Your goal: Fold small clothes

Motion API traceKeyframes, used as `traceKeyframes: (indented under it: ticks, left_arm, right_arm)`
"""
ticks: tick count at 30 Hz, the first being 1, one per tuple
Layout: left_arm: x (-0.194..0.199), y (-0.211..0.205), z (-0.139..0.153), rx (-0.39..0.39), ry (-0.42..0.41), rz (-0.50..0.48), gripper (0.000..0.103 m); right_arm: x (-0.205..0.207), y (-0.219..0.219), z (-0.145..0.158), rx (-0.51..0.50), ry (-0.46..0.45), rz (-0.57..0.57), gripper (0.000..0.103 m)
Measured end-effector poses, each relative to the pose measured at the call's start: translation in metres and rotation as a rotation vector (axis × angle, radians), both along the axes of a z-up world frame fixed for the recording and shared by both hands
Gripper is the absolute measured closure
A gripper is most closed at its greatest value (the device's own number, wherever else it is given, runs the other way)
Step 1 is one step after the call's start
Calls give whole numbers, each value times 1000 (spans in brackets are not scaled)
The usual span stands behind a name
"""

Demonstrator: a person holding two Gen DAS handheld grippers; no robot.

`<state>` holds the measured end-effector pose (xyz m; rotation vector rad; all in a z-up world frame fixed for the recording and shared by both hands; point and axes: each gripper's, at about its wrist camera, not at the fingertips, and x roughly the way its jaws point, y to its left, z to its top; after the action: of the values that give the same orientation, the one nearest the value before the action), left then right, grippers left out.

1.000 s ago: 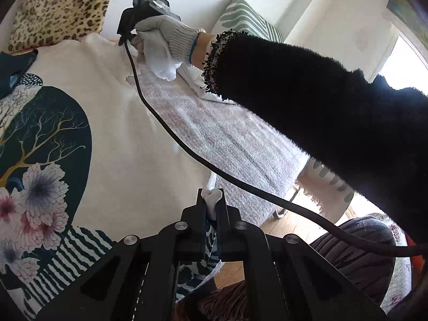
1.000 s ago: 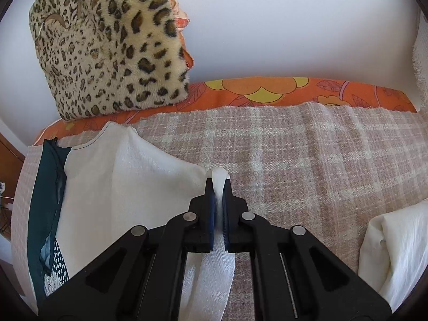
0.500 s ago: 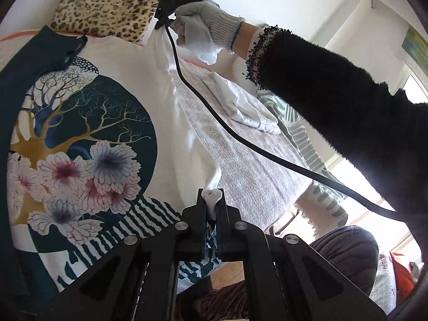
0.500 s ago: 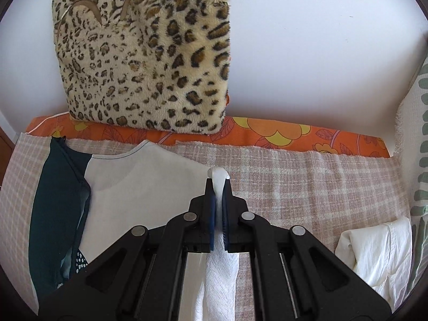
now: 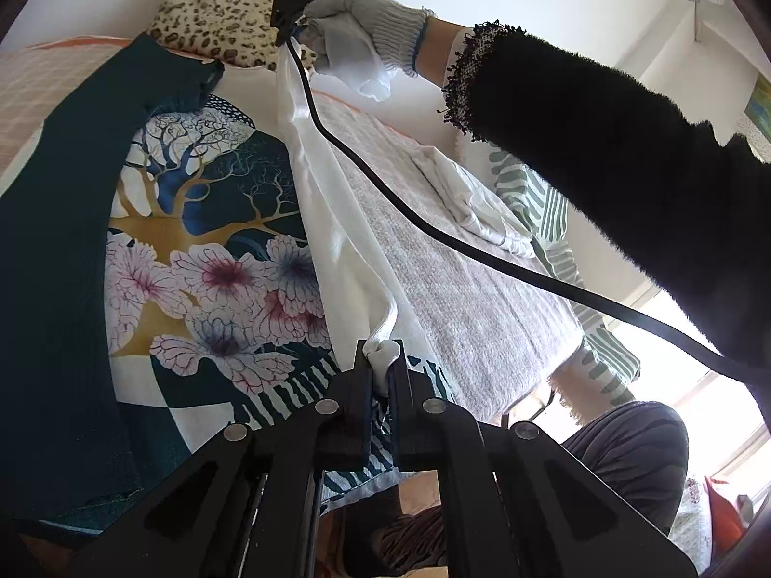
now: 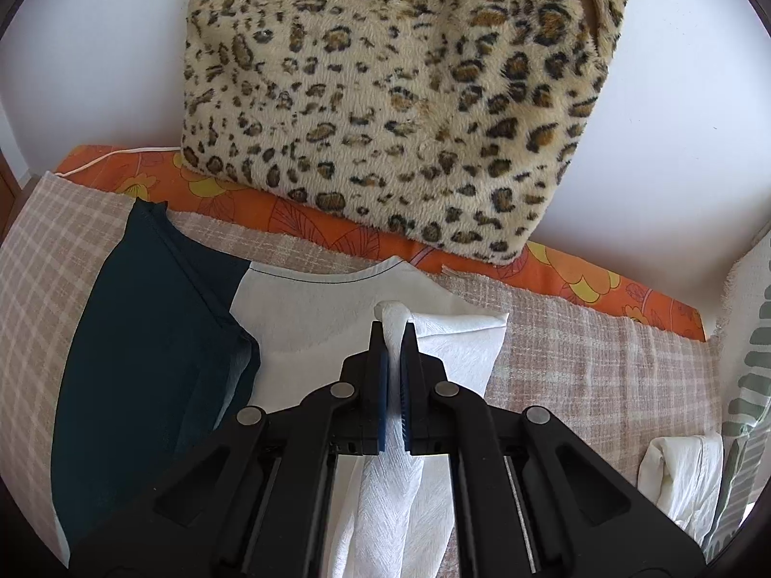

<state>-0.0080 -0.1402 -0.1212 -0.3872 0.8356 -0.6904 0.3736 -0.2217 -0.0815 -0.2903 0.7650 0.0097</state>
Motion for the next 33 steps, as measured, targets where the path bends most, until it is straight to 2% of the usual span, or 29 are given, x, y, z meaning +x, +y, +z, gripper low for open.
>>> traceKeyframes:
  ticks: [15, 29, 33]
  left_arm:
    - [-4, 36, -6, -12, 28, 79, 99]
    - [-7, 51, -12, -9, 41, 122, 99]
    - [-6, 54, -12, -1, 53, 129, 99]
  right_arm:
    - [6, 82, -26, -39, 24, 84, 98]
    - [13, 119, -36, -41, 43, 113, 98]
    - [17, 124, -39, 11, 75, 150, 98]
